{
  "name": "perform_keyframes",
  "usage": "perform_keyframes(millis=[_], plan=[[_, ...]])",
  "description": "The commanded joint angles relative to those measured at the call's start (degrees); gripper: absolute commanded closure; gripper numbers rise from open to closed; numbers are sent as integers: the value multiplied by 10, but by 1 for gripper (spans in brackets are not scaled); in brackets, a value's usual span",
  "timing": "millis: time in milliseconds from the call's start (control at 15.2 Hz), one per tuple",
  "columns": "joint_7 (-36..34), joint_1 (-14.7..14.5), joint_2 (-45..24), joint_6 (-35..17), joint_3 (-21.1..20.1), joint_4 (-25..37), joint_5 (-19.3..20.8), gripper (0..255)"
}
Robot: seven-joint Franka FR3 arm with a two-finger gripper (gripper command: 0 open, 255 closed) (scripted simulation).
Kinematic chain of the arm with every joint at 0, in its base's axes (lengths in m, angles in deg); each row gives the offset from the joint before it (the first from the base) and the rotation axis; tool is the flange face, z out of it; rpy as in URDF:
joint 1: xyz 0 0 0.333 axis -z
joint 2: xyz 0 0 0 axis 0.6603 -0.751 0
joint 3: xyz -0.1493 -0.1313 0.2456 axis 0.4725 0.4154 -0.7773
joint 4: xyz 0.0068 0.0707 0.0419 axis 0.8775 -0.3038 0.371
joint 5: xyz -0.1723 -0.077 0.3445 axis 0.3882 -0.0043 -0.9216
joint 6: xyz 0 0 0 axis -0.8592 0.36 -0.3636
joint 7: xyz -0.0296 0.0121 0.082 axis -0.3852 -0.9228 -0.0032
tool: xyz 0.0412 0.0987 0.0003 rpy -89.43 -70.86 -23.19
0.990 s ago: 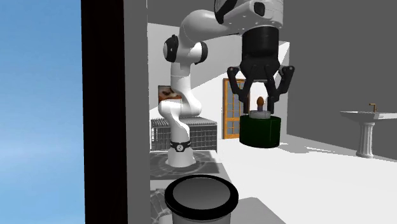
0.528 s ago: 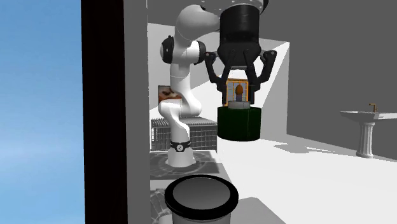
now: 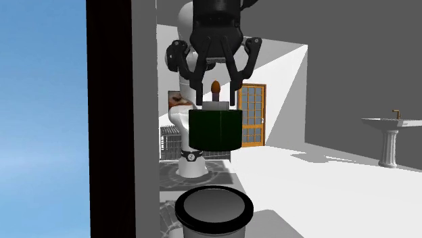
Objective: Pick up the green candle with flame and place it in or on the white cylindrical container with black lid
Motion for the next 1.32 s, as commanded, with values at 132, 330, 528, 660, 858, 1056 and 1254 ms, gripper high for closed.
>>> perform_keyframes(millis=[132,330,528,660,858,1056,1254], plan=[[2,4,6,-32,1,-38,-1,255],[2,6,10,-58,1,-67,-2,255],[1,8,12,-82,1,-93,-2,255],[0,8,13,-97,1,-110,-2,255],[0,9,12,-120,2,-132,-1,255],[-1,10,11,-139,2,-149,-1,255],[-1,10,11,-139,2,-149,-1,255]])
